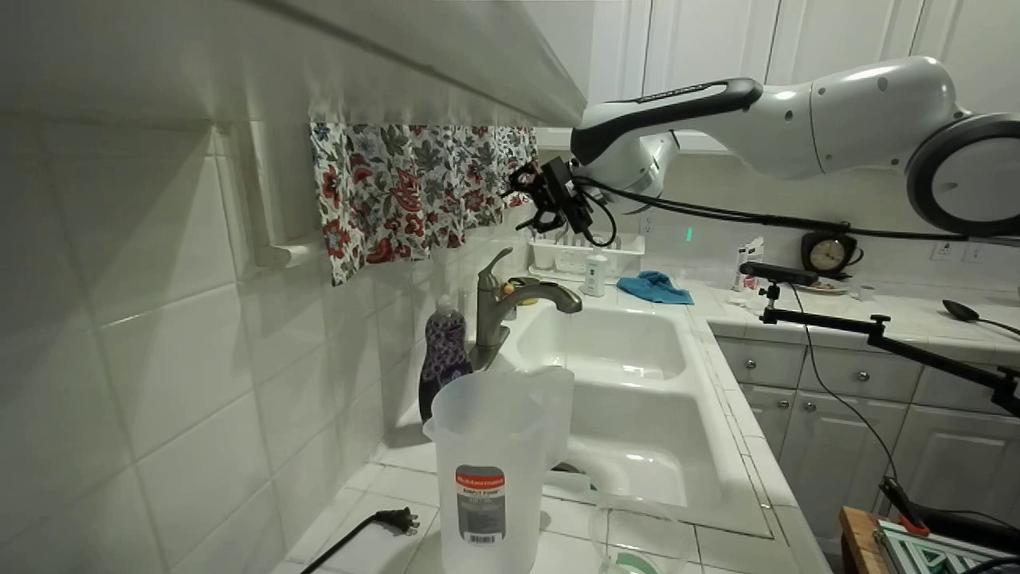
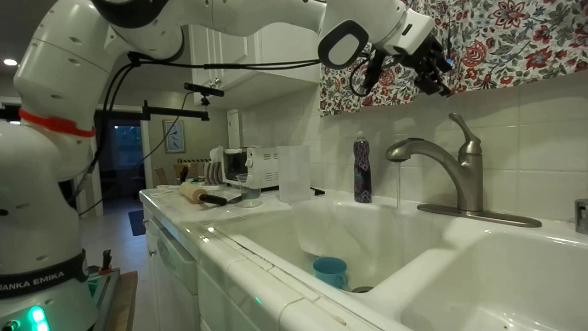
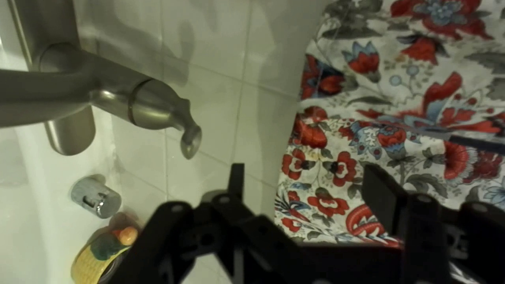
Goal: Open the faucet
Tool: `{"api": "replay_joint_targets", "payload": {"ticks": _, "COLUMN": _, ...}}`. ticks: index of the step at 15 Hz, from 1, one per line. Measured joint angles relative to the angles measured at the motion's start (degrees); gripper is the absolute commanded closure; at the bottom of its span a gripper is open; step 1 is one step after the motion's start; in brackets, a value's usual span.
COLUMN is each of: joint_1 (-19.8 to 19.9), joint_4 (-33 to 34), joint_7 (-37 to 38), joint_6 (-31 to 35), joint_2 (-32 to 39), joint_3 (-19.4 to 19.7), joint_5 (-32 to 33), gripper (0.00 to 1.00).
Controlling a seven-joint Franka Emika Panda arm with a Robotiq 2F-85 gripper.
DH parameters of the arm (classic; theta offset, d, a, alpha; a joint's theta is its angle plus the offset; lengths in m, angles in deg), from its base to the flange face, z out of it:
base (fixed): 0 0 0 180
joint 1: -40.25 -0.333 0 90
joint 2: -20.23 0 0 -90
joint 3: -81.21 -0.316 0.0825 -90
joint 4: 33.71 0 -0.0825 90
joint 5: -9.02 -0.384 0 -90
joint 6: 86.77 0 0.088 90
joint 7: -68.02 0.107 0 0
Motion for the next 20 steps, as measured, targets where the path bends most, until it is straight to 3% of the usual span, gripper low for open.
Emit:
{"api": "replay_joint_targets", "payload": {"ticks": 5, "joint_1": -1.7, "joint_4": -4.8, "joint_7": 0.9, "joint_6": -5.4, "joint_2": -6.4, "joint_3": 0.3, "joint_5": 3.8, "gripper": 0.00}}
{"api": "replay_joint_targets", "payload": {"ticks": 10, "joint_1": -0.9, "joint_4": -9.1, "joint_7": 0.8, "joint_6": -23.1, "joint_2": -15.2, "joint_3": 0.9, "joint_5": 4.0, "gripper": 0.00}}
{"api": "replay_joint_targets", "payload": {"ticks": 13, "joint_1": -0.5, "joint_4": -11.4, "joint_7": 0.8, "joint_6": -32.1, "joint_2": -19.5, "joint_3": 3.0, "joint_5": 8.4, "gripper": 0.00}}
{"api": "replay_joint_targets", "payload": {"ticks": 17, "joint_1": 0.2, "joint_4": -14.1, "joint_7": -0.7, "joint_6": -41.2, "joint_2": -23.0, "joint_3": 5.4, "joint_5": 15.6, "gripper": 0.00}}
{"api": "replay_joint_targets", "payload": {"ticks": 20, "joint_1": 0.4, "joint_4": -14.8, "joint_7": -1.5, "joint_6": -42.8, "joint_2": -23.8, "joint_3": 6.1, "joint_5": 17.0, "gripper": 0.00}}
